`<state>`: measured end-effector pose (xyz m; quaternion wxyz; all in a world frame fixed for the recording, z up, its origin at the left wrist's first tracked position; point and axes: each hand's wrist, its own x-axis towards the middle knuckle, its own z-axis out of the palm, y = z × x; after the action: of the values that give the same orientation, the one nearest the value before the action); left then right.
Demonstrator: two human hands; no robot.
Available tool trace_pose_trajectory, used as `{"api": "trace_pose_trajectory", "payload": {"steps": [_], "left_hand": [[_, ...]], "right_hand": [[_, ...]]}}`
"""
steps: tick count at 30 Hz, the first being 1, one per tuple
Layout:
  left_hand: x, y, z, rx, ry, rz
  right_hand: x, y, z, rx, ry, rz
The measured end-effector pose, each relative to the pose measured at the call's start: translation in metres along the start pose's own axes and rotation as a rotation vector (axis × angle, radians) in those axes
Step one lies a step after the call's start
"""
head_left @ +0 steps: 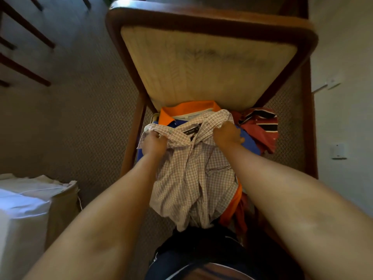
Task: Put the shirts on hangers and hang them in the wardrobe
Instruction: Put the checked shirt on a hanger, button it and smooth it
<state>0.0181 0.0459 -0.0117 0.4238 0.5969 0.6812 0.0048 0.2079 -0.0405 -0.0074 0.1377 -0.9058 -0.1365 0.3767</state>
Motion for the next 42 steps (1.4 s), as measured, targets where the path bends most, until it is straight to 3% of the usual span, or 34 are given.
{"api": "trace_pose_trajectory", "payload": {"steps": [4,7,12,16,21,27,31,36,38,42], "left_hand": [[-0.014,0.025,-0.008,-0.024,0.012,0.113],[-0.024,0.043,-0.013,-0.09,-0.003,0.197],[-0.048,0.069,-0.019,-0.12,-0.086,0.338],[-0.076,0.082,-0.023,-0.128,-0.169,0.486],[-0.141,0.091,-0.03,-0.222,-0.34,0.651],[-0.227,0.093,-0.023,-0.204,-0.554,0.82],[-0.287,0.097,-0.008,-0.089,-0.649,0.978],[-0.368,0.109,0.022,0.005,-0.867,1.125],[-0.405,0.115,0.032,-0.029,-1.076,1.081],[-0.476,0.124,0.063,-0.033,-1.505,0.881]], "right_hand": [[-0.022,0.004,-0.011,0.117,0.228,-0.238],[-0.039,0.012,-0.024,0.216,0.278,-0.356],[-0.081,0.024,-0.042,0.421,0.354,-0.37],[-0.13,0.04,-0.058,0.418,0.553,-0.406],[-0.207,0.082,-0.064,0.432,0.847,-0.331],[-0.305,0.143,-0.077,0.695,0.942,-0.155],[-0.355,0.195,-0.092,0.701,0.973,0.003],[-0.422,0.269,-0.113,0.719,1.071,0.101],[-0.455,0.298,-0.122,0.689,1.138,0.131],[-0.527,0.353,-0.134,0.63,1.151,-0.065]]}}
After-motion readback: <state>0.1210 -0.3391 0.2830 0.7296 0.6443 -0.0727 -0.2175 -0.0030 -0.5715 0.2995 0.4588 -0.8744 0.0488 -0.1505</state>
